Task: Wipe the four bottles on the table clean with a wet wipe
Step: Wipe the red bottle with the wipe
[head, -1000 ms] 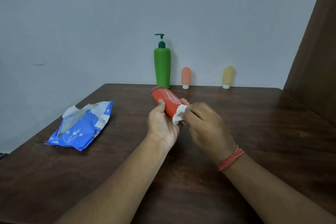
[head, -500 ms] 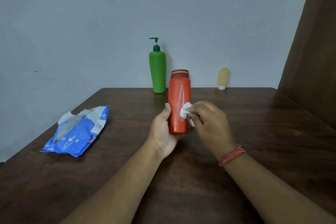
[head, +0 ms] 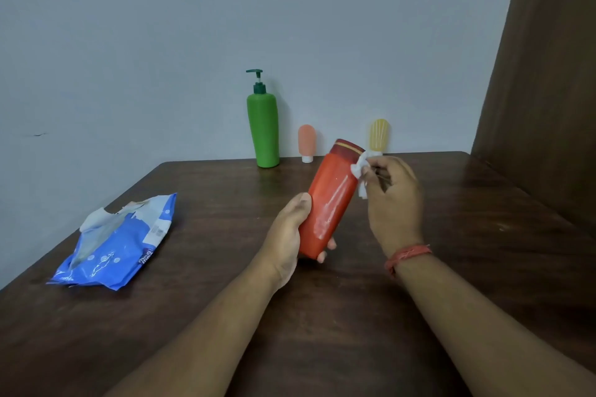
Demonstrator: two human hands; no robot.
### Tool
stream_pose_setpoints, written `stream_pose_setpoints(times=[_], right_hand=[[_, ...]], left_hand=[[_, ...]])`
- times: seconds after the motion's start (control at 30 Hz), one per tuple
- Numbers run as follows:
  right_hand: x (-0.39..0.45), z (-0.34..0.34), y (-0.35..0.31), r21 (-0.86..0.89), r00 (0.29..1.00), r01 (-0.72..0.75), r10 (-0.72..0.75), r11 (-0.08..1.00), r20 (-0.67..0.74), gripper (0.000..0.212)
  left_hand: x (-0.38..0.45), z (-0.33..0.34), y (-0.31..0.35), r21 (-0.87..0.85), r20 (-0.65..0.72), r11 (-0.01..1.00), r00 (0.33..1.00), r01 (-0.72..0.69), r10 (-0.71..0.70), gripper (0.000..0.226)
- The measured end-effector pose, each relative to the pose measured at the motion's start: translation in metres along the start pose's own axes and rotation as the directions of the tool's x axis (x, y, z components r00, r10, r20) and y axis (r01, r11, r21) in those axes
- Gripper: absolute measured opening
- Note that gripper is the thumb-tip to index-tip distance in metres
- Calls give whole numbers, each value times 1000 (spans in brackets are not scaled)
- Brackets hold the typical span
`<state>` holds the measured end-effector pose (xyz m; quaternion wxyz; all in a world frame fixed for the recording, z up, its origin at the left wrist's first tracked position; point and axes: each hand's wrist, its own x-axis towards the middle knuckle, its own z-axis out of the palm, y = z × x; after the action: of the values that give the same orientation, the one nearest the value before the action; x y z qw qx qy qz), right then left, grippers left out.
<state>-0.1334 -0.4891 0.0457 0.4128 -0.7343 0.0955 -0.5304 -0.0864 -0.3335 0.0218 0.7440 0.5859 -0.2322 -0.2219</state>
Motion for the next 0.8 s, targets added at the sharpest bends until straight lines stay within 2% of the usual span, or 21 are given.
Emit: stream_pose_setpoints(times=[0.07,0.1,0.2,0.27,0.3,0.43,0.53,0.57,0.63,0.7,0.73,0.8], right_hand=[[6,-9,4,-21,998,33,-34,999,-50,12],[8,-13,6,-68,992,115,-118,991,-42,12],[7,-11,8,-238,903,428,-404,872,144,14],[7,-7,9,-286,840,539,-481,792,251,24],[10,-6,10,-310,835,547,-483,777,263,26],[14,-10,16,-384,874,486,-438,785,210,27],[6,-3,19,-310,847,521,-435,795,306,21],[4,-2,19,-270,868,481,-409,834,282,25],[6,-6,18,-201,946,316,-293,927,136,27],[13,-14,13,-146,989,144,-145,979,4,22],[16,-18,12,-116,998,67,-68,991,-6,21],[23,-24,13,-45,992,-89,93,995,84,27]], left_hand=[[1,4,-2,89,24,996,1000,-10,8,35],[2,5,-3,125,25,992,1000,-13,10,35],[1,8,-5,223,12,974,1000,-26,24,33],[1,8,-6,271,-9,962,999,-31,35,32],[1,7,-6,290,-25,957,999,-33,42,30],[0,8,-4,303,-62,952,996,-47,69,28],[0,7,-1,238,-107,970,991,-50,77,27],[1,6,-1,224,-110,973,991,-48,74,28],[1,5,-3,213,-82,976,994,-47,65,29],[1,5,-5,233,-35,972,998,-38,47,31],[1,5,-5,245,-13,969,999,-31,36,31],[1,5,-5,267,16,964,1000,-23,19,31]])
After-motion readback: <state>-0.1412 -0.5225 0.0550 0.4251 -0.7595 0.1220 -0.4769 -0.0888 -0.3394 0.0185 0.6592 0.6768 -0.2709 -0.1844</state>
